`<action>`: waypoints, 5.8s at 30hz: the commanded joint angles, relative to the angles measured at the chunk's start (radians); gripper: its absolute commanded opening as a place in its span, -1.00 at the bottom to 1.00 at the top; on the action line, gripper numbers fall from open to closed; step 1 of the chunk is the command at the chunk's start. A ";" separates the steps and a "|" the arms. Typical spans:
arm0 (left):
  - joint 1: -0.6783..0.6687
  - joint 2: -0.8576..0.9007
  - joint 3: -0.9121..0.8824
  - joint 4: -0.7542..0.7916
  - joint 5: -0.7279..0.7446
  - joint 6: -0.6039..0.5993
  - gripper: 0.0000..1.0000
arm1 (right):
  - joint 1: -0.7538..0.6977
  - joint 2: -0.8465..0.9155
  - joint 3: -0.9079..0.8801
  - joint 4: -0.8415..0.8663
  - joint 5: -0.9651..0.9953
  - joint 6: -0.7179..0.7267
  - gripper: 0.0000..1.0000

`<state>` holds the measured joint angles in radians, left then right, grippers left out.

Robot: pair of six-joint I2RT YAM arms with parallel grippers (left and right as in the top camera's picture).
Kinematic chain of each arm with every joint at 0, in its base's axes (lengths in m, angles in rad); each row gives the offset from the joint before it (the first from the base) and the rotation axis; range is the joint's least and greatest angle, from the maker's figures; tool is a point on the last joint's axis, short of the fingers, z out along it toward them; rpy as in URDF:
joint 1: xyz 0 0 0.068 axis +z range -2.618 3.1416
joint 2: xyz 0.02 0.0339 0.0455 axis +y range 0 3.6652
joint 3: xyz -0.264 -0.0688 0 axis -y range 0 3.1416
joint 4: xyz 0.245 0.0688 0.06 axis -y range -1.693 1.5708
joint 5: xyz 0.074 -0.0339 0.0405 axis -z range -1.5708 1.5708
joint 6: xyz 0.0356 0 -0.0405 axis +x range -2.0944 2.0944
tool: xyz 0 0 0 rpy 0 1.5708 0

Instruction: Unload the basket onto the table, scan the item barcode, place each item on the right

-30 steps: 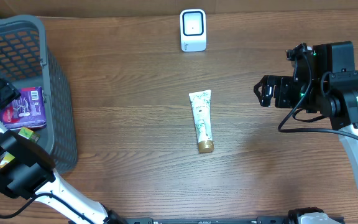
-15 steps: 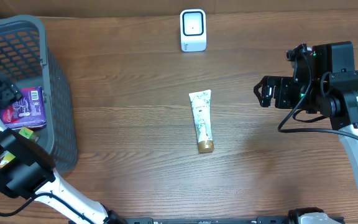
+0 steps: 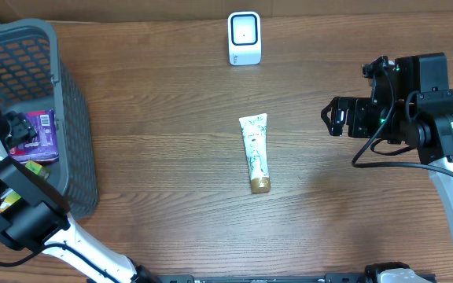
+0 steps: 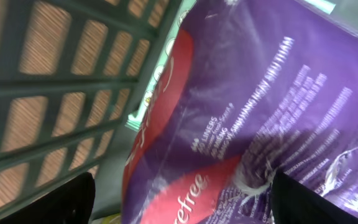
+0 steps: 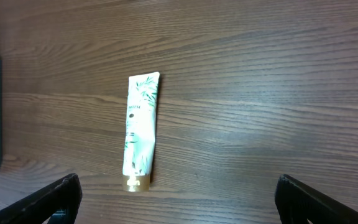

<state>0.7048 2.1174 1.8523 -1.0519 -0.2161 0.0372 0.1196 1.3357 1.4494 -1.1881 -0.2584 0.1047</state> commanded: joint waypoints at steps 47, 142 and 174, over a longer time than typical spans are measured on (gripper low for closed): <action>0.000 -0.248 0.784 -0.447 0.373 -0.135 -0.92 | 0.005 0.000 0.027 0.042 -0.005 0.000 1.00; 0.084 -0.501 0.333 -0.575 0.233 -0.313 0.99 | 0.005 0.000 0.027 0.042 -0.005 0.000 1.00; 0.086 -0.501 -0.656 0.298 0.153 -0.098 0.93 | 0.005 0.000 0.027 0.042 -0.005 0.000 1.00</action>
<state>0.7872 1.6253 1.2472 -0.7906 -0.0502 -0.1844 0.1196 1.3357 1.4494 -1.1511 -0.2588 0.1047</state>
